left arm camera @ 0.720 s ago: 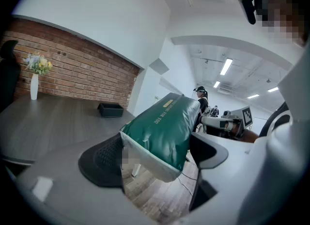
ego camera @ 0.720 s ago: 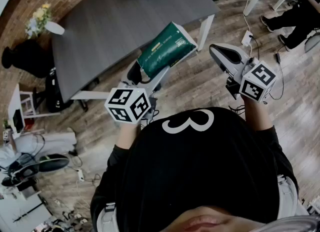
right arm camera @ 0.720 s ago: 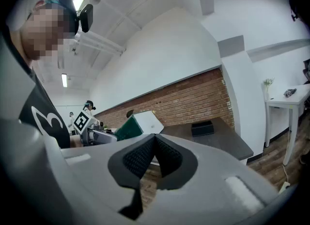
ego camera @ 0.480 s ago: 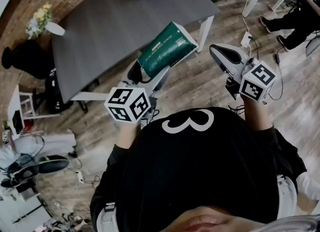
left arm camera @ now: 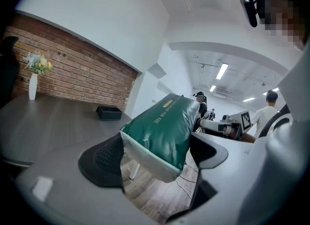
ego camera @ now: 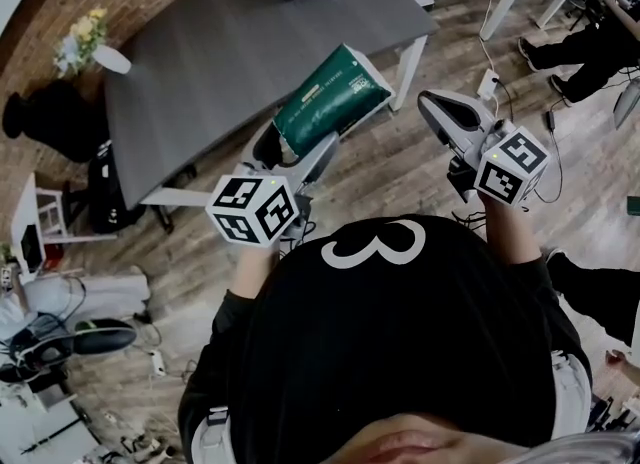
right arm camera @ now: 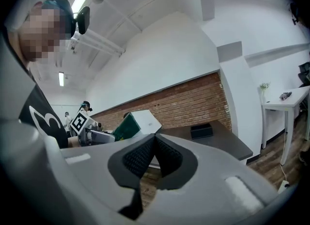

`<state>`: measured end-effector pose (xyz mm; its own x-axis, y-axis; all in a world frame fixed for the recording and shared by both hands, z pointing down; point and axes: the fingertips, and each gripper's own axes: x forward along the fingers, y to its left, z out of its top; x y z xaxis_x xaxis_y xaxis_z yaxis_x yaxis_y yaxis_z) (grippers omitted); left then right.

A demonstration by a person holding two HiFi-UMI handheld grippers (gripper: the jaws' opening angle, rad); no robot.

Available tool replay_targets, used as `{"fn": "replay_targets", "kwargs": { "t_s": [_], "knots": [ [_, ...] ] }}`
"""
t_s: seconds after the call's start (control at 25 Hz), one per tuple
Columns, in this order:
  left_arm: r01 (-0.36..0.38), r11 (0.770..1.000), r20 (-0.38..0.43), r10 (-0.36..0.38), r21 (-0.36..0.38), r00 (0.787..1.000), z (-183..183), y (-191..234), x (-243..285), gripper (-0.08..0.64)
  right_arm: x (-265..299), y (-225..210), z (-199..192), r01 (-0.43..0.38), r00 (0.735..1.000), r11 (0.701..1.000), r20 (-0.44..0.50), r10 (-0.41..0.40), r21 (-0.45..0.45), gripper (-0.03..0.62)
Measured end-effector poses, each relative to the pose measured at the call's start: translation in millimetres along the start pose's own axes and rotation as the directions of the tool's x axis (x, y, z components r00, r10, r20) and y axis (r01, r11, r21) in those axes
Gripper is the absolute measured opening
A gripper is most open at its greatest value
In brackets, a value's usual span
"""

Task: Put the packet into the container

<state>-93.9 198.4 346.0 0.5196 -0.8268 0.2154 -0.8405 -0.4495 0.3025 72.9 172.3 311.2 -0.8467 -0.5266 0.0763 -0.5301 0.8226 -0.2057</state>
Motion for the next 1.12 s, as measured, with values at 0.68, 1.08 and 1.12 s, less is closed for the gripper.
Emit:
{"fn": "replay_targets", "kwargs": {
  "t_s": [0.68, 1.08, 1.12],
  "knots": [
    [-0.011, 1.000, -0.029, 0.010, -0.022, 1.000, 5, 24, 47, 0.451, 33, -47, -8, -0.023, 1.000, 0.998, -0.019, 0.025, 0.056, 0.002],
    [-0.070, 0.997, -0.058, 0.069, -0.019, 0.996, 42, 69, 144, 0.451, 100, -156, 14, -0.088, 0.996, 0.990, -0.010, 0.089, 0.112, 0.002],
    [-0.081, 0.997, -0.058, 0.081, -0.010, 0.995, 46, 75, 155, 0.449, 108, -167, 17, -0.096, 0.995, 0.989, -0.006, 0.097, 0.113, 0.002]
  ]
}}
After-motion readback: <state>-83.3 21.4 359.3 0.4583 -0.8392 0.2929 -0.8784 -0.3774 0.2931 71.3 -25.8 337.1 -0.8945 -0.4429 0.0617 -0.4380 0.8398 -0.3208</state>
